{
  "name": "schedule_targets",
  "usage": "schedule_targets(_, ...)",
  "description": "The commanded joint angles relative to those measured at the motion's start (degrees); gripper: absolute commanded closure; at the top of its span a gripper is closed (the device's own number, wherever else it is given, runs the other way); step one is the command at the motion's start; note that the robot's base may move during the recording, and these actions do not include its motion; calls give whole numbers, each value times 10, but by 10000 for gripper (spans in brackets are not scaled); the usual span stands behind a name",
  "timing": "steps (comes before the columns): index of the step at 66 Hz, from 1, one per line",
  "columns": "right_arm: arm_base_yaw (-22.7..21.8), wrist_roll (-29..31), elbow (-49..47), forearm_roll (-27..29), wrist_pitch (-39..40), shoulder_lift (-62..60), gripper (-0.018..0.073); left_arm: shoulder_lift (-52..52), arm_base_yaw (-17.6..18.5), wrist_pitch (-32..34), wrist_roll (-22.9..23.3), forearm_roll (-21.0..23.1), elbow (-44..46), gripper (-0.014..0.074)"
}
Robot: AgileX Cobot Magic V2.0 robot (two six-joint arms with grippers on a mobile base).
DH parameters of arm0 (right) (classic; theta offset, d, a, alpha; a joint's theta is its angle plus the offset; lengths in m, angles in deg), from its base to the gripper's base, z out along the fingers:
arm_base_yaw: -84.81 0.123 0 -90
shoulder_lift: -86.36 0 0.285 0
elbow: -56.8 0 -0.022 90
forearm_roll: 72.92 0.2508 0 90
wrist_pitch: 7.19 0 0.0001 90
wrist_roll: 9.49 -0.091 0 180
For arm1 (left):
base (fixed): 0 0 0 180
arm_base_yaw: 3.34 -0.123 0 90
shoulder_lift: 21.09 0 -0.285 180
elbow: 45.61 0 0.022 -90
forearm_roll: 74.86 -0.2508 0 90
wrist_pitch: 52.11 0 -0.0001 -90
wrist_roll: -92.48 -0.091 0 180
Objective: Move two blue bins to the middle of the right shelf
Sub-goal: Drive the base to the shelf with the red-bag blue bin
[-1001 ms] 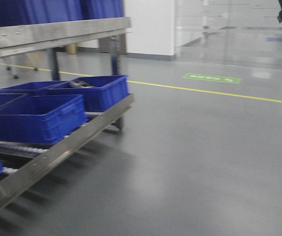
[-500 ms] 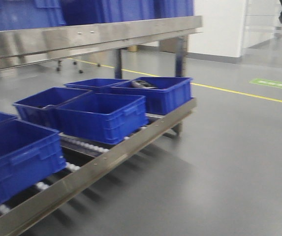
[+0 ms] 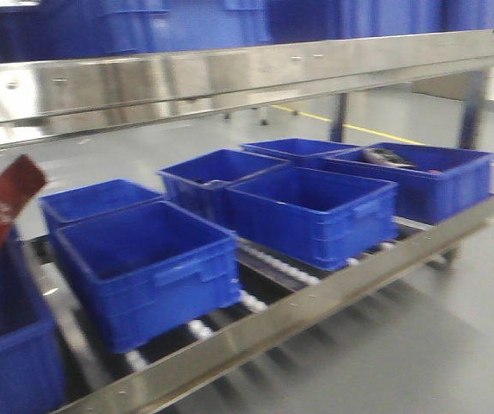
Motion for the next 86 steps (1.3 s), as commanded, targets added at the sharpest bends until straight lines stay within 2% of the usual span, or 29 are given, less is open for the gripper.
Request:
schedule_targets(1, -1, 7, -8, -3, 38, -10, 727, -13, 0, 62, -5, 15, 11, 707)
schedule_targets(86, -1, 7, -8, -3, 38, -10, 727, -13, 0, 62, -5, 15, 11, 707)
